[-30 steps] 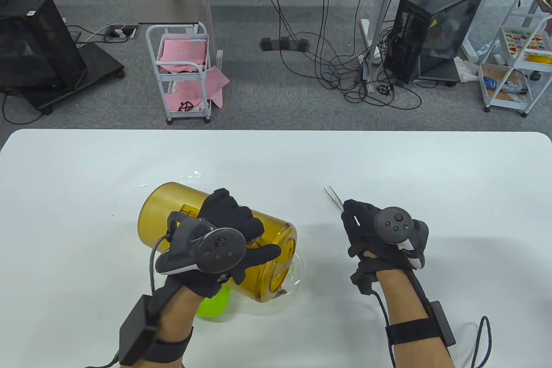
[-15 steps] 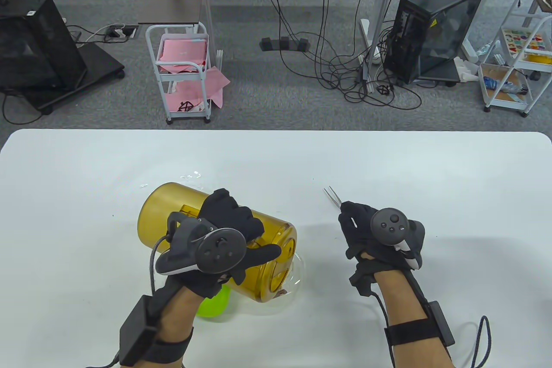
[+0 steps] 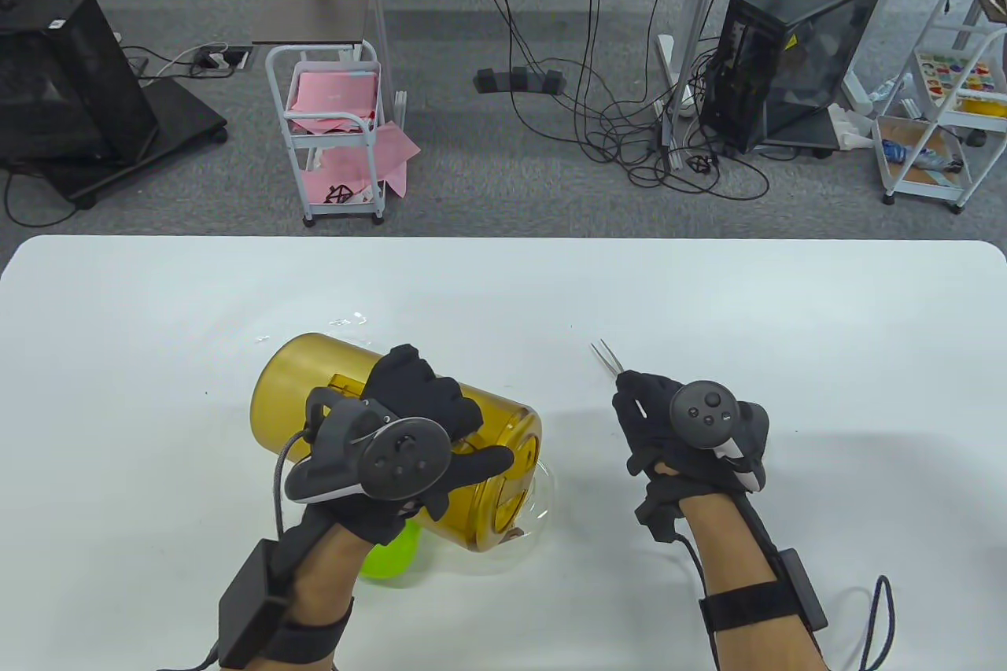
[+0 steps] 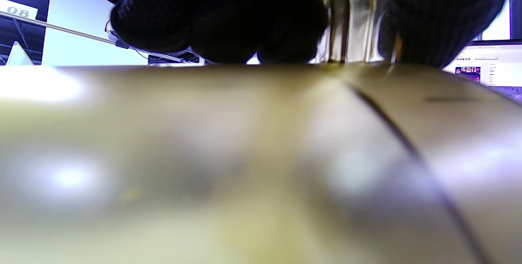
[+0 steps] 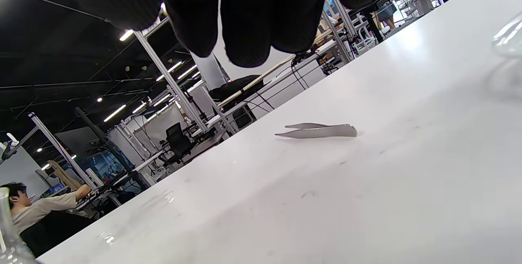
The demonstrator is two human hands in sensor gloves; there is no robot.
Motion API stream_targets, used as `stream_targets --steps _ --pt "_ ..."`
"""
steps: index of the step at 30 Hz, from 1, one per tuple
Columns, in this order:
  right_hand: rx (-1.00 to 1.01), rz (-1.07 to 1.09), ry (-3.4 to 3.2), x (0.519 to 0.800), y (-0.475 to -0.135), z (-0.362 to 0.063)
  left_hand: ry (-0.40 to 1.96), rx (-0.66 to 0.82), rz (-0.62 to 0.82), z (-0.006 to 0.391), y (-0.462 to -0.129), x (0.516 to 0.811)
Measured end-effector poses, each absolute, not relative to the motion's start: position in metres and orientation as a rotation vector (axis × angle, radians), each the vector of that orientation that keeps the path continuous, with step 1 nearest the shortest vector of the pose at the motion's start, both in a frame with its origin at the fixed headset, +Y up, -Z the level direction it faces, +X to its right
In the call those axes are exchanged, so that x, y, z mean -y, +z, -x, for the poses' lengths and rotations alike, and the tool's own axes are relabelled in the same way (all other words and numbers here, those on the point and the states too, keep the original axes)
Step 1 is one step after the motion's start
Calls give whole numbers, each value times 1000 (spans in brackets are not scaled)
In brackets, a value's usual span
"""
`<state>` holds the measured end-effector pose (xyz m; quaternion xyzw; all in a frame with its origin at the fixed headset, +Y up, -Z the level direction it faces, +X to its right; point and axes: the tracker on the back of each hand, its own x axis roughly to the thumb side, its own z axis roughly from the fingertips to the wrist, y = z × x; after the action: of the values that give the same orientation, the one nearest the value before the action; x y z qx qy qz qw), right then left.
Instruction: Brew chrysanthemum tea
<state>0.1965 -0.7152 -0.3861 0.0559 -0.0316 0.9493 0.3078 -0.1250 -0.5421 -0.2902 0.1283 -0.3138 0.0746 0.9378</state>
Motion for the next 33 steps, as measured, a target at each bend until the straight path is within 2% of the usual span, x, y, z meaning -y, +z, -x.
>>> stream_targets --steps 33 --pt "60 -168 2517 718 -386 -190 138 639 -264 122 -288 542"
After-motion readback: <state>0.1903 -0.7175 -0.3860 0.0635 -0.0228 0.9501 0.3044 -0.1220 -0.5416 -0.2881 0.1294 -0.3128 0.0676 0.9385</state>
